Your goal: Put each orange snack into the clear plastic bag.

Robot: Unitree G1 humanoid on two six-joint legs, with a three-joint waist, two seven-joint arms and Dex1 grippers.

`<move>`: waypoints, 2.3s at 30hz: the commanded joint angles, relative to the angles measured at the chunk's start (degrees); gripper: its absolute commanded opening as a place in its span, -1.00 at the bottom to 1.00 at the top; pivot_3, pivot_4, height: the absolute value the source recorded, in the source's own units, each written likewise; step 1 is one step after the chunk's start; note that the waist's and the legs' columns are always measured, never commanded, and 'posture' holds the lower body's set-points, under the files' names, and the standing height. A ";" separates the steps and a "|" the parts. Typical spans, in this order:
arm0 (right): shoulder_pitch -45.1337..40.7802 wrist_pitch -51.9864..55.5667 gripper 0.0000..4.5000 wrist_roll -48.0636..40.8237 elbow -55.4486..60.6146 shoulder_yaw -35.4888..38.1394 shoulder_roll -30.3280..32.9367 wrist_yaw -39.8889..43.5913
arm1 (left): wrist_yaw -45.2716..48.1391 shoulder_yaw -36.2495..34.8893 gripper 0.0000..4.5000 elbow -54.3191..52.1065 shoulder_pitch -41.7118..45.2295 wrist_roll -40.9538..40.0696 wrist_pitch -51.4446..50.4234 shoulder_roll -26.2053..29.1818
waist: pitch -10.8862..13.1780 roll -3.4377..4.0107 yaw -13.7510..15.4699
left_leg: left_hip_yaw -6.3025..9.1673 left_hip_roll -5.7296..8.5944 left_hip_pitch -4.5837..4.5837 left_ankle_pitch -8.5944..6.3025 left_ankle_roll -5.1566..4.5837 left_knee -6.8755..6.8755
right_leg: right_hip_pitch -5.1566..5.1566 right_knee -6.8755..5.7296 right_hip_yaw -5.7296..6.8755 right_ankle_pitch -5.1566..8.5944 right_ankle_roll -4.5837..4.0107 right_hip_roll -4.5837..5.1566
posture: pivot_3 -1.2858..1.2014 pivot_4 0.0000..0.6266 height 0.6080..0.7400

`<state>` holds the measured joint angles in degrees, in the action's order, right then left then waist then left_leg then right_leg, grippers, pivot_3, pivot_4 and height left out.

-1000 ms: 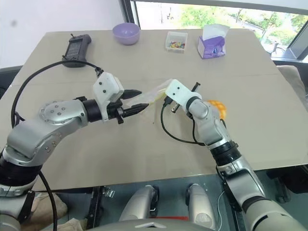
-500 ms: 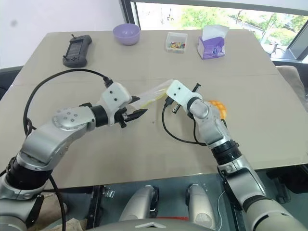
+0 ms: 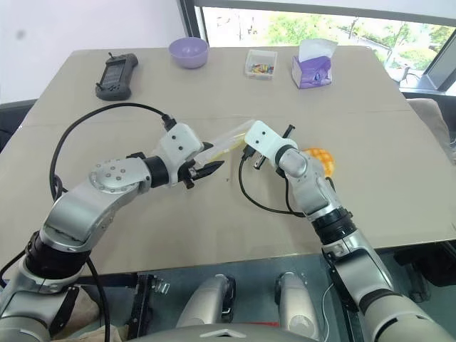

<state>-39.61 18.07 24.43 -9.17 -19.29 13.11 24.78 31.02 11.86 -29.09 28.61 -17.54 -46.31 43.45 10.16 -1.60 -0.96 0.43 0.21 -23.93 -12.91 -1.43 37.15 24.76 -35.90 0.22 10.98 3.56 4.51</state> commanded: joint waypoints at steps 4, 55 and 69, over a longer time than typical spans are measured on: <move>-0.51 -0.53 -1.00 -0.04 2.18 0.00 -0.36 -0.81 | 1.30 0.57 -0.98 0.00 1.24 2.51 0.61 -0.61 | 0.00 0.00 0.00 | 0.01 0.00 0.01 0.01 0.01 0.02 | -0.01 -0.03 0.00 0.00 0.00 -0.01 | 0.03 -0.52 1.00; 3.40 8.19 -0.99 -16.56 14.85 0.75 -6.35 4.29 | 15.48 -5.88 -1.00 31.29 1.97 12.74 46.72 -5.37 | -0.02 0.01 0.04 | -0.03 -0.04 0.05 -0.10 -0.19 0.17 | -0.02 -0.21 -0.01 -0.01 -0.01 -0.04 | 0.03 -0.52 1.00; 2.74 9.38 -0.99 -19.02 16.10 1.45 -5.66 5.72 | 15.73 -5.67 -1.00 30.59 0.68 13.61 47.43 -5.35 | -0.02 0.01 0.03 | -0.03 -0.04 0.06 -0.10 -0.19 0.19 | -0.02 -0.25 -0.02 -0.01 -0.01 -0.04 | 0.03 -0.52 1.00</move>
<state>-35.35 27.54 6.24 4.22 -18.71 7.53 30.12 46.55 7.25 3.77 29.11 -4.13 0.24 37.90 10.14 -1.59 -0.93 0.40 0.17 -23.87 -13.01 -1.61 37.34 24.74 -36.15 0.20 10.97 3.55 4.47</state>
